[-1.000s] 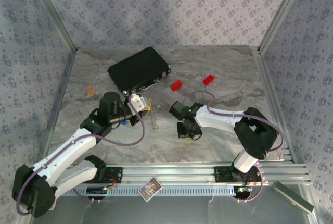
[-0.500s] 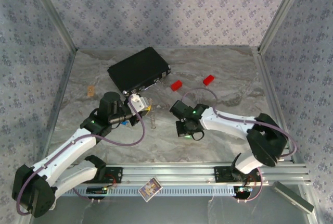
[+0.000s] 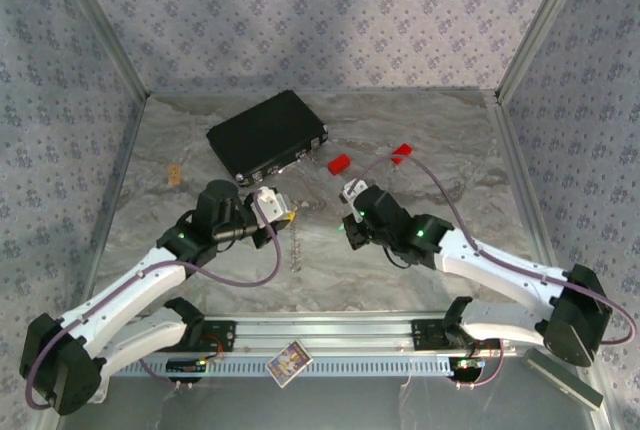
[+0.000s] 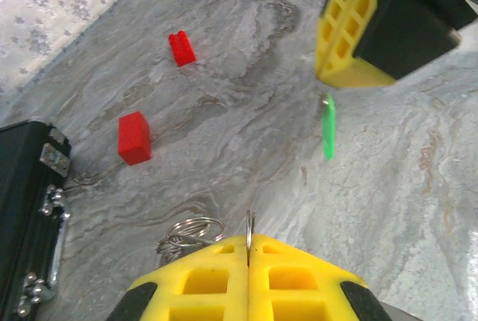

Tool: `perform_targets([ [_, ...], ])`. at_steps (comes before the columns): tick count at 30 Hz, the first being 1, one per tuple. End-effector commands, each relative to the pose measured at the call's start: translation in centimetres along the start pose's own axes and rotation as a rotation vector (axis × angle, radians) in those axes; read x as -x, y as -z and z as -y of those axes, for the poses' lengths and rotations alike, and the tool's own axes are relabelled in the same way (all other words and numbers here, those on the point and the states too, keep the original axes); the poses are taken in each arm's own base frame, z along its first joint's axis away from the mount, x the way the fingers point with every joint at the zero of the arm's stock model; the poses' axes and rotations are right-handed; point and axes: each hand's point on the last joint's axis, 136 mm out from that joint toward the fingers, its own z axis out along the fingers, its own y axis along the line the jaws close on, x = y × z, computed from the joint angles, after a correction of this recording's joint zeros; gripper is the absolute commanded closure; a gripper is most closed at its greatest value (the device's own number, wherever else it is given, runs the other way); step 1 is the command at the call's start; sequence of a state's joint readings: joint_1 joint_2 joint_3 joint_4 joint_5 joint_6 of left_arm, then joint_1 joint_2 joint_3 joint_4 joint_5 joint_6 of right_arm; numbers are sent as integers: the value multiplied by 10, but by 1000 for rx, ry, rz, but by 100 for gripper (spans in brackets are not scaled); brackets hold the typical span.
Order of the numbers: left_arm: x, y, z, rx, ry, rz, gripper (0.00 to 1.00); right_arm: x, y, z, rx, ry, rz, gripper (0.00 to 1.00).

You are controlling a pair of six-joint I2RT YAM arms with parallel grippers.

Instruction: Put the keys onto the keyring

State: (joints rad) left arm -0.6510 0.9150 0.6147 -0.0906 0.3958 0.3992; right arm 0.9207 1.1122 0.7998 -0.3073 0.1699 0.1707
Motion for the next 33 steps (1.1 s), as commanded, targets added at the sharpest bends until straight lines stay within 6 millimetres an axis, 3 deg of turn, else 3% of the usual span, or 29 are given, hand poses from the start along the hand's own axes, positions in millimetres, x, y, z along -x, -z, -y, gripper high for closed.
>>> perform_targets([
  [1,29,7,6,-20,-42,59,100,28,9,-15,86,185,166,100],
  [4,27,5,13,-49,-27,71,100,28,16,-37,213,309,226,100],
  [7,25,4,19,-75,-25,91,100,29,22,-46,278,358,256,100],
  [13,30,6,36,-158,-59,154,100,39,31,-48,333,352,296,100],
  [20,29,5,41,-174,-76,173,100,43,41,-70,494,327,267,100],
  [33,25,2,44,-172,-83,148,100,49,30,-91,603,294,247,100],
])
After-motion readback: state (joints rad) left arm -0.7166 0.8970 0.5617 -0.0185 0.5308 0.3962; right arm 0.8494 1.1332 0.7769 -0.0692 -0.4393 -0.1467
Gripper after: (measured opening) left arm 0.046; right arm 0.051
